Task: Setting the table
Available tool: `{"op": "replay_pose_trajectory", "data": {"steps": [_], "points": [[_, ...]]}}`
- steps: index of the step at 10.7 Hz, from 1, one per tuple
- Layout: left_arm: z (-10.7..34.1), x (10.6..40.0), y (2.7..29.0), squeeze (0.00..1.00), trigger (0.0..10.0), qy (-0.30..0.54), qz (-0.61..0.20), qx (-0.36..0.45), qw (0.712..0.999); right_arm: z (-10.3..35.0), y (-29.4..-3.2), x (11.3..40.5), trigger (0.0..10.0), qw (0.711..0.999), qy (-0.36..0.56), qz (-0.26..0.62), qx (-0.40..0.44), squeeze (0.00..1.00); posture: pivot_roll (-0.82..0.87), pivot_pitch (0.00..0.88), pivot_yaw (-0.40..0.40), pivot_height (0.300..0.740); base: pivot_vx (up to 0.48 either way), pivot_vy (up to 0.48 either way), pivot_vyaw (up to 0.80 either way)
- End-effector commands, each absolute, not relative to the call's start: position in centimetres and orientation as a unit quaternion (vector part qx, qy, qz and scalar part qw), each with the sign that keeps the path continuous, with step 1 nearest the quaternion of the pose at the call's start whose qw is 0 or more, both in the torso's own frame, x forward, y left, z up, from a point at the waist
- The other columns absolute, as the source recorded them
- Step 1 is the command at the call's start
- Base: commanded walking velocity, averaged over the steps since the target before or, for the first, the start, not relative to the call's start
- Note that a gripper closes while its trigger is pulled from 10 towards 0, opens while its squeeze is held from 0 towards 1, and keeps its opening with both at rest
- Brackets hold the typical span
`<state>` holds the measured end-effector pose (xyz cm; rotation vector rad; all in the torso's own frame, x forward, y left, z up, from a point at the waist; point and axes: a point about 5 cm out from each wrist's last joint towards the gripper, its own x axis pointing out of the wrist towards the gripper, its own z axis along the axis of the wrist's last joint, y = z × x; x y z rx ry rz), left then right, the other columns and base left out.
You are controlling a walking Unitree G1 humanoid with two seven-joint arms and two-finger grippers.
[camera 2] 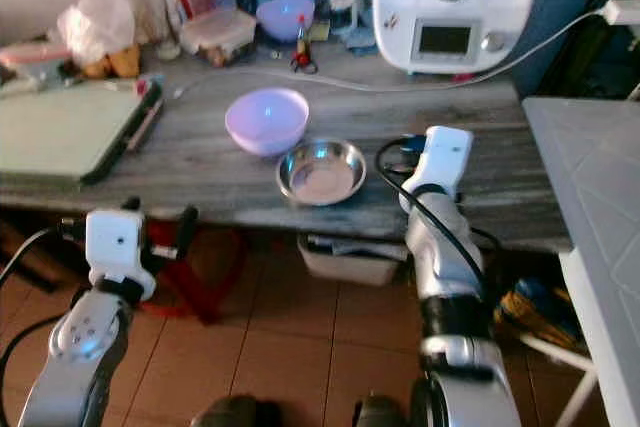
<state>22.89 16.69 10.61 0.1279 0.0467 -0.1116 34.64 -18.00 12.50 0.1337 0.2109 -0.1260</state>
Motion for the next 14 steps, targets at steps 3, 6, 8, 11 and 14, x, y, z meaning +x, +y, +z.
{"op": "replay_pose_trajectory", "data": {"steps": [3,6,8,11,14], "points": [[11.4,22.0,17.1,0.0,10.0,0.025,-0.058,0.072,0.995,13.3,-17.9,36.1,10.0,0.99,0.1,-0.07,0.077,0.0,0.06,0.127,0.097,0.74,0.0,0.0,0.0],[11.4,21.7,17.0,0.0,10.0,0.034,-0.066,0.072,0.995,12.9,-16.0,36.9,10.0,0.986,0.116,-0.062,0.104,0.0,0.07,0.139,0.099,0.74,0.0,0.0,0.0],[11.5,21.6,16.8,0.0,10.0,0.036,-0.068,0.07,0.995,12.3,-15.0,36.8,10.0,0.985,0.128,-0.053,0.106,0.0,0.07,0.147,0.095,0.74,0.0,0.0,0.0],[11.4,21.7,16.6,0.0,10.0,0.039,-0.07,0.065,0.995,11.2,-15.2,36.0,10.0,0.982,0.155,-0.059,0.092,0.0,0.06,0.147,0.09,0.74,0.0,0.0,0.0],[11.4,21.9,16.3,0.0,10.0,0.039,-0.074,0.06,0.995,10.7,-16.5,35.1,10.0,0.981,0.164,-0.085,0.065,0.0,0.05,0.145,0.088,0.74,0.0,0.0,0.0]]}}
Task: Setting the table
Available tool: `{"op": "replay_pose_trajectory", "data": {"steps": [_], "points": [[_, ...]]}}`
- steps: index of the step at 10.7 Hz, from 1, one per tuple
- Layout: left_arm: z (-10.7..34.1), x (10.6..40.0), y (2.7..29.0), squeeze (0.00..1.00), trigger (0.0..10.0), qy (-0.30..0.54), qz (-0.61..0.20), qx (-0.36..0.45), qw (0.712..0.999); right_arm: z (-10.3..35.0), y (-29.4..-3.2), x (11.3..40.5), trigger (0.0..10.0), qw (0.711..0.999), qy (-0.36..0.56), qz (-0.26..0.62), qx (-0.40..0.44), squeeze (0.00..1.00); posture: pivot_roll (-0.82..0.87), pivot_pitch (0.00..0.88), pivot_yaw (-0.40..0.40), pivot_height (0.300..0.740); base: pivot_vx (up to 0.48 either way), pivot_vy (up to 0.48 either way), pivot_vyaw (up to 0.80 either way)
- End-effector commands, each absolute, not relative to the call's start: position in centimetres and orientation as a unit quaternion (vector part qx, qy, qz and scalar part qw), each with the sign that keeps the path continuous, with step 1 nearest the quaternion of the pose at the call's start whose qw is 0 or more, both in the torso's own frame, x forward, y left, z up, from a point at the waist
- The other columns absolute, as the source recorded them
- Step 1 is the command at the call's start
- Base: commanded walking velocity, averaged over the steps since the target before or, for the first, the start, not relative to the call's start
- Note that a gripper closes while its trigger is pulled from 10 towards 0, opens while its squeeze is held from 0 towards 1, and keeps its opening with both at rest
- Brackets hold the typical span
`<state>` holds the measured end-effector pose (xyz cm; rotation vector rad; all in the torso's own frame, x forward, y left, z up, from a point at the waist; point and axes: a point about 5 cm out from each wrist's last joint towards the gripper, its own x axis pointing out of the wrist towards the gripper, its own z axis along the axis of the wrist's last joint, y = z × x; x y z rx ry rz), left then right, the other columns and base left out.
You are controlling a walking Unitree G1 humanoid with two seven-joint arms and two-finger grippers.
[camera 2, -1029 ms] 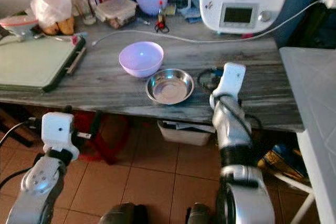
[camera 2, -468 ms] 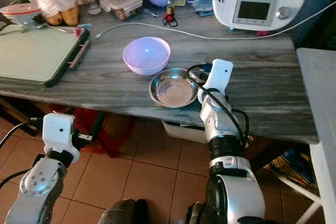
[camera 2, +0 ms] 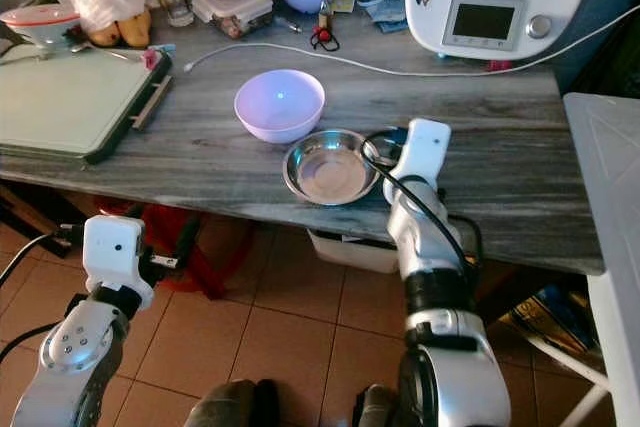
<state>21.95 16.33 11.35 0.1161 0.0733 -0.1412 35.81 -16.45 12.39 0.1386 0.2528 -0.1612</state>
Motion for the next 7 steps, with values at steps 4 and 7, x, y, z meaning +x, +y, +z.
{"op": "replay_pose_trajectory", "data": {"steps": [4,7], "points": [[11.3,22.0,16.1,0.0,10.0,0.038,-0.078,0.056,0.995,11.1,-16.5,35.2,10.0,0.981,0.161,-0.089,0.068,1.0,0.04,0.145,0.085,0.74,0.0,0.0,0.0],[11.3,22.2,15.8,0.0,10.0,0.036,-0.076,0.049,0.995,11.8,-16.8,34.9,10.0,0.983,0.148,-0.087,0.061,0.27,0.03,0.137,0.077,0.74,0.0,0.0,0.0]]}}
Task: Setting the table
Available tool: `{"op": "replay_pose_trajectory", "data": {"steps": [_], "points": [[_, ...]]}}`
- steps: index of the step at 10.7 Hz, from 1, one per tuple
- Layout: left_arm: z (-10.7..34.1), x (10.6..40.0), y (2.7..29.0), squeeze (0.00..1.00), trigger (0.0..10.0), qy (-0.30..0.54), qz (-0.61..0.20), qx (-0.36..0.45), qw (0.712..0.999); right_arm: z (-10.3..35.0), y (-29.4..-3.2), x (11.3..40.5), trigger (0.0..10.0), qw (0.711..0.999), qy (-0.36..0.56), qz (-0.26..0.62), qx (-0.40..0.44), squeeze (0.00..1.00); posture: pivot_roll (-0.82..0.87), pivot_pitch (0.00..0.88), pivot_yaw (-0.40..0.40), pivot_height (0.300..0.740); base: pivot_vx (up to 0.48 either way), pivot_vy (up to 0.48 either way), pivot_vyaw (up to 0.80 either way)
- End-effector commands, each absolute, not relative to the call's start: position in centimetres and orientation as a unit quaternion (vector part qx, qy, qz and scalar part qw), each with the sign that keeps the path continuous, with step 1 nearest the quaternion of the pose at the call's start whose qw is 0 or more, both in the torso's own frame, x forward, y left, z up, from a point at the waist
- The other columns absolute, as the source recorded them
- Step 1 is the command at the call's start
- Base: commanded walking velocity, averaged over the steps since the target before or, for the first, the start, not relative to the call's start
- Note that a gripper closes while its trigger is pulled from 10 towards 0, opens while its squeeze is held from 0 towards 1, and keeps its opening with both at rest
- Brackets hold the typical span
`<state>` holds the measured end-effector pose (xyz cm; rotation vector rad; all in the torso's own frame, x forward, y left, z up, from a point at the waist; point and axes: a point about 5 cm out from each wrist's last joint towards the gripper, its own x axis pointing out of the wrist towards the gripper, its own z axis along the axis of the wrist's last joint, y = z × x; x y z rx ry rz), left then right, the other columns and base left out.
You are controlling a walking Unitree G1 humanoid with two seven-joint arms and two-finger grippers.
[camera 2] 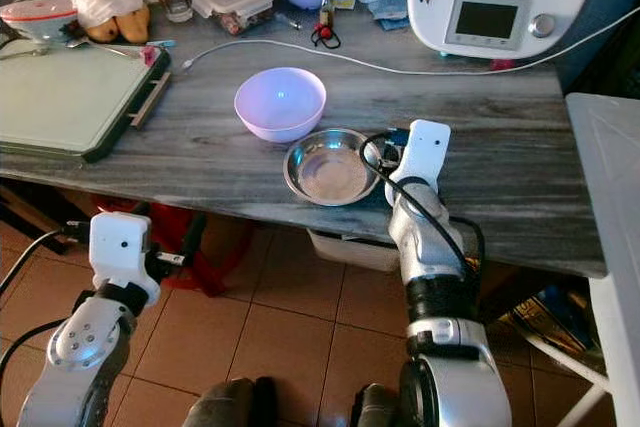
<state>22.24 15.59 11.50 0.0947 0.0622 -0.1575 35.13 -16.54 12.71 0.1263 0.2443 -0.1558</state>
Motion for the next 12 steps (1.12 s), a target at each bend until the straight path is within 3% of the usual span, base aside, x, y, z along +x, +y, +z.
{"op": "replay_pose_trajectory", "data": {"steps": [1,4,5,9,12], "points": [[11.3,22.4,15.7,0.0,10.0,0.035,-0.074,0.046,0.996,12.6,-17.4,34.7,10.0,0.986,0.118,-0.093,0.066,1.0,0.02,0.13,0.074,0.74,0.0,0.0,0.0],[11.1,22.7,15.7,0.0,10.0,0.04,-0.064,0.033,0.997,13.6,-18.2,34.0,10.0,0.989,0.08,-0.099,0.071,1.0,0.01,0.11,0.069,0.74,0.0,0.0,0.0],[10.9,22.8,15.5,0.0,10.0,0.042,-0.064,0.028,0.997,13.9,-18.3,33.5,10.0,0.991,0.065,-0.096,0.067,0.0,0.01,0.096,0.064,0.74,0.0,0.0,0.0],[10.6,22.8,15.4,0.0,10.0,0.038,-0.051,0.03,0.998,16.7,-19.0,31.7,10.0,0.996,-0.037,-0.074,0.039,0.0,0.0,0.024,0.043,0.74,-0.138,0.0,0.0],[10.4,23.1,15.6,0.0,10.0,0.035,-0.044,0.031,0.998,15.2,-18.1,28.7,10.0,0.999,-0.029,-0.041,0.012,0.0,-0.01,0.0,0.04,0.74,-0.319,0.0,0.0]]}}
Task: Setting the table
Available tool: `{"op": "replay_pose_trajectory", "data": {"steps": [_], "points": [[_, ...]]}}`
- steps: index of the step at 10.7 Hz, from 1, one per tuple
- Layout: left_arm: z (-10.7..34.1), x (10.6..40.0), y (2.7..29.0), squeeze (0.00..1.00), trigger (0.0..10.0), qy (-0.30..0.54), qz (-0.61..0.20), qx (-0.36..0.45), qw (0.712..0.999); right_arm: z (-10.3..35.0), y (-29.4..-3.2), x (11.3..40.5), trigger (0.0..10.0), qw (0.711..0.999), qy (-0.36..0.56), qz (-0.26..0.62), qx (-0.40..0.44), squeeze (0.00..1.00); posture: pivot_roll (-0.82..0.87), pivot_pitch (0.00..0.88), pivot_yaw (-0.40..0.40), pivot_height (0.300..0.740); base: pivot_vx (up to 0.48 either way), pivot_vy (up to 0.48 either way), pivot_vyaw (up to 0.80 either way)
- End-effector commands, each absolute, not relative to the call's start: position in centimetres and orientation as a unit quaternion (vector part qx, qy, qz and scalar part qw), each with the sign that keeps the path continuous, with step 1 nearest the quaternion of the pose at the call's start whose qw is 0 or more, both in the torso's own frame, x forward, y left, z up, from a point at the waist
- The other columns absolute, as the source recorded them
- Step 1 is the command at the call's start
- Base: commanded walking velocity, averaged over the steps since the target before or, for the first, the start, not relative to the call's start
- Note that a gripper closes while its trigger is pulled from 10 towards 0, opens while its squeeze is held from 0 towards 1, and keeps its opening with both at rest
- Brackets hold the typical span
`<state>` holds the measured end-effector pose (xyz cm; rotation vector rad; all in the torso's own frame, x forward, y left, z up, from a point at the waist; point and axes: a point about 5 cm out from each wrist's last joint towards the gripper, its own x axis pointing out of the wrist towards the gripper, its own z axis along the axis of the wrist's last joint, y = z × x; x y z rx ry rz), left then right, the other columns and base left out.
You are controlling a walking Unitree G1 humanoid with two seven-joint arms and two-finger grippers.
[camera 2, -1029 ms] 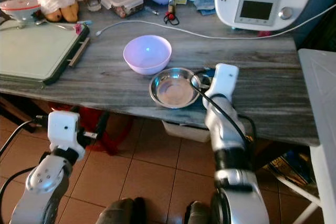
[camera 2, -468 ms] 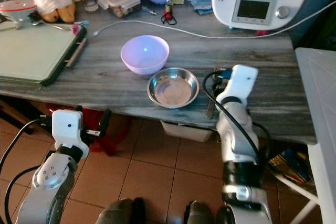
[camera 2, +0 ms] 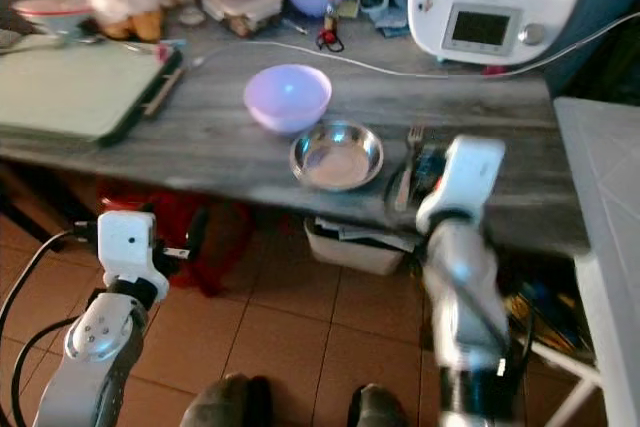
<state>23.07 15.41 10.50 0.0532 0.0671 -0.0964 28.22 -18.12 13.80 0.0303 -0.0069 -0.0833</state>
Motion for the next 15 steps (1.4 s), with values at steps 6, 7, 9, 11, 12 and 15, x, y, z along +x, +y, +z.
{"op": "replay_pose_trajectory", "data": {"steps": [6,7,9,11,12,15], "points": [[10.3,23.5,15.2,0.0,10.0,0.028,-0.051,0.028,0.998,13.8,-17.7,27.2,10.0,0.999,-0.009,-0.03,0.009,0.0,-0.03,0.0,0.04,0.74,-0.264,0.0,0.0],[10.4,23.3,15.0,0.0,10.0,0.024,-0.072,0.019,0.997,13.4,-17.8,27.1,10.0,0.999,0.005,-0.038,0.013,0.0,-0.03,0.0,0.04,0.74,0.0,0.0,0.0],[10.5,23.2,14.6,0.0,10.0,0.023,-0.092,0.005,0.996,13.1,-18.0,26.8,10.0,0.999,0.007,-0.039,0.003,0.0,-0.03,0.0,0.04,0.74,0.0,-0.461,-0.8],[9.8,22.2,15.1,0.0,10.0,0.035,-0.094,0.017,0.995,12.6,-19.1,25.3,10.0,0.998,-0.004,-0.052,-0.042,0.0,-0.03,0.014,0.044,0.74,0.0,-0.45,-0.28],[9.7,21.7,15.4,0.0,10.0,0.038,-0.09,0.018,0.995,12.4,-19.6,24.5,10.0,0.997,-0.006,-0.063,-0.048,0.0,-0.03,0.018,0.045,0.74,0.0,-0.416,0.0],[10.3,21.7,15.3,0.0,10.0,0.032,-0.093,0.016,0.995,12.4,-19.8,23.9,10.0,0.996,-0.005,-0.07,-0.048,0.0,-0.05,0.014,0.053,0.74,0.0,-0.469,0.0]]}}
